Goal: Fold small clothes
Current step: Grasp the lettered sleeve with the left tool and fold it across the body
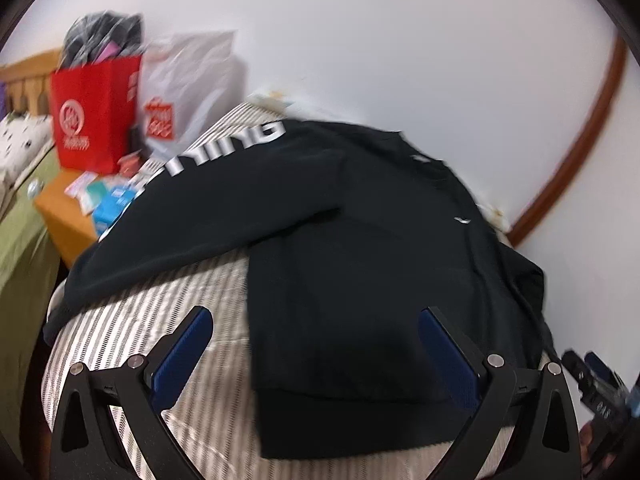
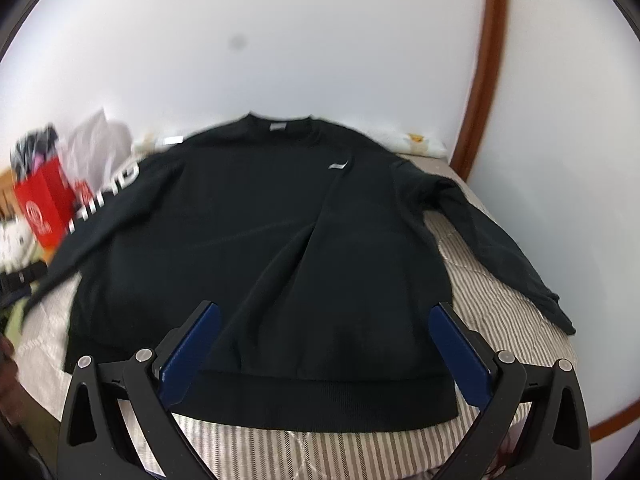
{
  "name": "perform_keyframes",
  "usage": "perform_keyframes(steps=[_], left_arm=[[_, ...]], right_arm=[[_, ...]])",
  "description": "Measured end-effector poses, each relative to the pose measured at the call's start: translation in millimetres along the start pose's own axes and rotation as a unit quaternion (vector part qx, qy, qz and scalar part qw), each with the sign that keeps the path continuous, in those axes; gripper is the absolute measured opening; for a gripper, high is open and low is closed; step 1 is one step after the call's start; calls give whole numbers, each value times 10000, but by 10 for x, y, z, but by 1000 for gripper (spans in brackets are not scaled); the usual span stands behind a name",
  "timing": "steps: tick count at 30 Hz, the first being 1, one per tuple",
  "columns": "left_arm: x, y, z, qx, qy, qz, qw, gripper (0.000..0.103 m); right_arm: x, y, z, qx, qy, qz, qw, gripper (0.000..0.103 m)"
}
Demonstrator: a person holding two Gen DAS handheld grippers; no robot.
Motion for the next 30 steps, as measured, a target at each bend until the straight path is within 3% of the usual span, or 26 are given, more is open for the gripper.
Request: perform_keyframes(steps=[12, 18, 25, 28, 30], left_arm=[[-274, -47, 697, 925, 96, -80, 9956, 99], [-438, 63, 1018, 1570, 0, -150, 9875, 97], [-631, 265, 1112, 1719, 256, -359, 9841, 94], [-699, 339, 1155, 1670, 537, -377, 9838, 81], [-729, 371, 1190, 1676, 739, -388, 9823, 71]], right_arm=[[-552, -120, 155, 325, -181, 427, 9984, 102], [-700, -125, 159, 345, -220, 537, 9977, 102], [-839, -123, 127, 265, -344, 747, 9963, 102], [-879, -143, 187, 241, -174, 911, 9954, 102], [-872, -141, 224, 369, -277, 882, 9950, 102]])
Point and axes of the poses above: each gripper's, at about its wrist camera, not at the fingertips, and x roughly against the way its jaws point, z to its left, y to its top, the point moved 7 cm from there along -x, roughly the way its jaws point, and after that the axes turned 1 degree about -y, right-handed, at the moved point
